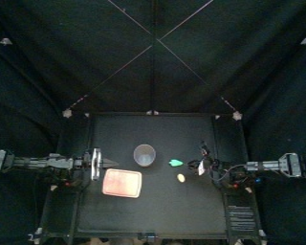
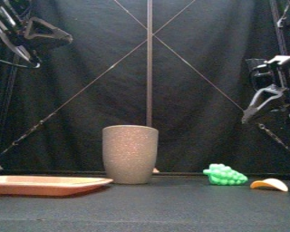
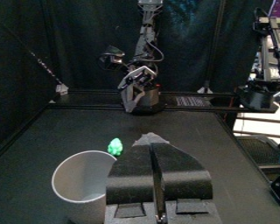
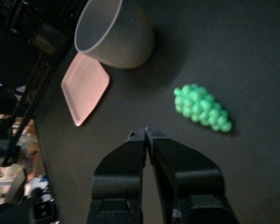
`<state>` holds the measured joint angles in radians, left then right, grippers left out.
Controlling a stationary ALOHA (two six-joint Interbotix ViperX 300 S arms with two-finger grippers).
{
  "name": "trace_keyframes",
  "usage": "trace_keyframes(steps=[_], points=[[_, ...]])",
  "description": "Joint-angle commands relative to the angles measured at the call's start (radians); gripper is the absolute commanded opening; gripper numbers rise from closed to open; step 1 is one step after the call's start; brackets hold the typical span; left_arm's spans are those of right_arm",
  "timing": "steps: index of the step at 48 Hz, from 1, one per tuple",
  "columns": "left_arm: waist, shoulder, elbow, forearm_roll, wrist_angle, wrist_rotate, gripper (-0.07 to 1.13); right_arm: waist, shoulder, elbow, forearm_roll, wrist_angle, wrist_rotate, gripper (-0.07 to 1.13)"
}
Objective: Pick the chip then place it in the grey bowl
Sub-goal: Pick the chip
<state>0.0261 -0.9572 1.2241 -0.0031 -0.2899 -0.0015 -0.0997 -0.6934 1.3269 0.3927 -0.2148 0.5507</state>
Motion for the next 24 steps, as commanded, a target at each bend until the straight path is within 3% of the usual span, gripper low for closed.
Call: trace_keyframes(steps=[1,4,7,24], points=[[0.005,0.006,-0.012,0.000,-0.005,0.002,0.01,0.023,0.009,-0.018,-0.006,0.025,0.077,0.77],[0.003,0.006,-0.009,0.000,-0.005,0.002,0.01,0.026,0.020,-0.015,-0.015,0.061,0.127,0.89],[0.005,0.005,-0.003,0.000,-0.005,0.003,0.01,0.023,0.032,-0.012,-0.026,0.100,0.158,0.93],[0.018,0.006,0.021,0.000,-0.005,0.005,0.01,0.021,0.244,-0.083,-0.043,0.155,0.189,0.92]])
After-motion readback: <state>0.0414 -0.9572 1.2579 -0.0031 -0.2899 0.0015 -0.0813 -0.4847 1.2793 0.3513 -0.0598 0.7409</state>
